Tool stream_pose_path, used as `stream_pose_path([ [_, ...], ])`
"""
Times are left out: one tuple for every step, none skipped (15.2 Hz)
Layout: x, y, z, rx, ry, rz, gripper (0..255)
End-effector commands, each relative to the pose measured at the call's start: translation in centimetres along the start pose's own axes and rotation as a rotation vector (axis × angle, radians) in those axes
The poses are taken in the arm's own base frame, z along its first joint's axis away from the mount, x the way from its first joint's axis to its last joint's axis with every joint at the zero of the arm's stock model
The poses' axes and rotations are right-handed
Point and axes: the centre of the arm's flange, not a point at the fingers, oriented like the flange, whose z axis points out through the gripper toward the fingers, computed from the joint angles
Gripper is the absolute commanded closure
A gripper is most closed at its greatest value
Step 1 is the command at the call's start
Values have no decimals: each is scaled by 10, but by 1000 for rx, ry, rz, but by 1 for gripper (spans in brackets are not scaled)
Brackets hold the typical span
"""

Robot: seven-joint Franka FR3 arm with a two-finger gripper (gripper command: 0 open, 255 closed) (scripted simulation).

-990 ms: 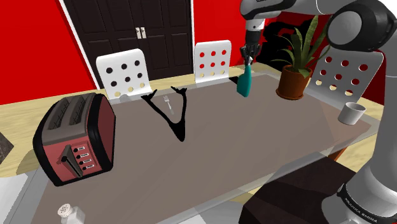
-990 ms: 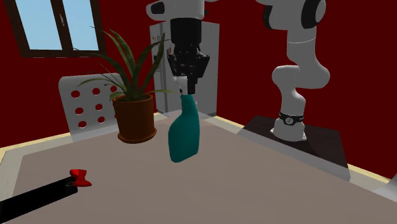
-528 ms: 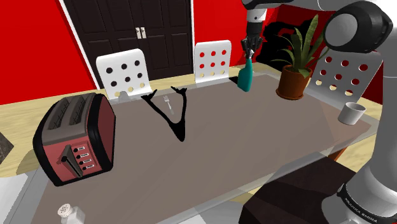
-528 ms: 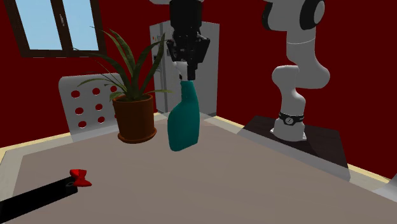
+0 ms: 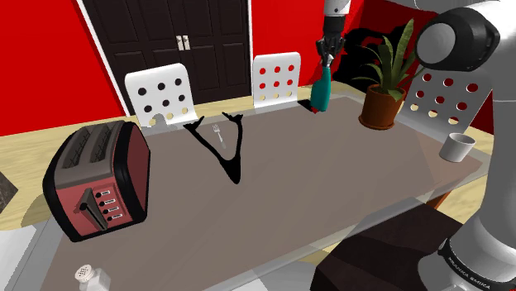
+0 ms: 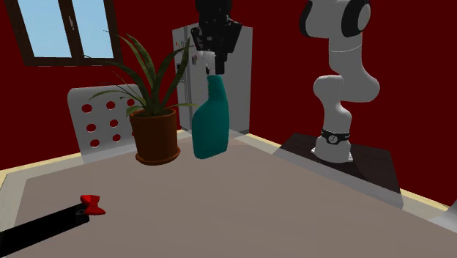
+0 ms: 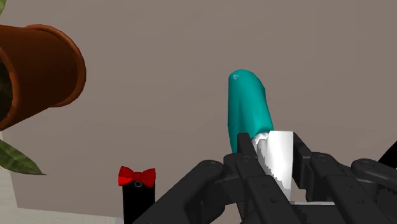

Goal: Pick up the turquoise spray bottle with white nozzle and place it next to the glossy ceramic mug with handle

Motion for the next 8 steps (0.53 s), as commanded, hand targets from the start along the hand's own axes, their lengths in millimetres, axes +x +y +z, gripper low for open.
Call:
stream_pose_path([
  [-12, 17, -2, 0, 0, 0, 255],
  [-19, 28, -2, 0, 0, 0, 255],
  [-27, 39, -2, 0, 0, 0, 255],
  [-34, 50, -2, 0, 0, 0, 255],
  [-42, 60, -2, 0, 0, 0, 255],
  [-49, 71, -2, 0, 0, 0, 255],
  [-56, 82, -2, 0, 0, 0, 255],
  [-64, 93, -2, 0, 0, 0, 255],
])
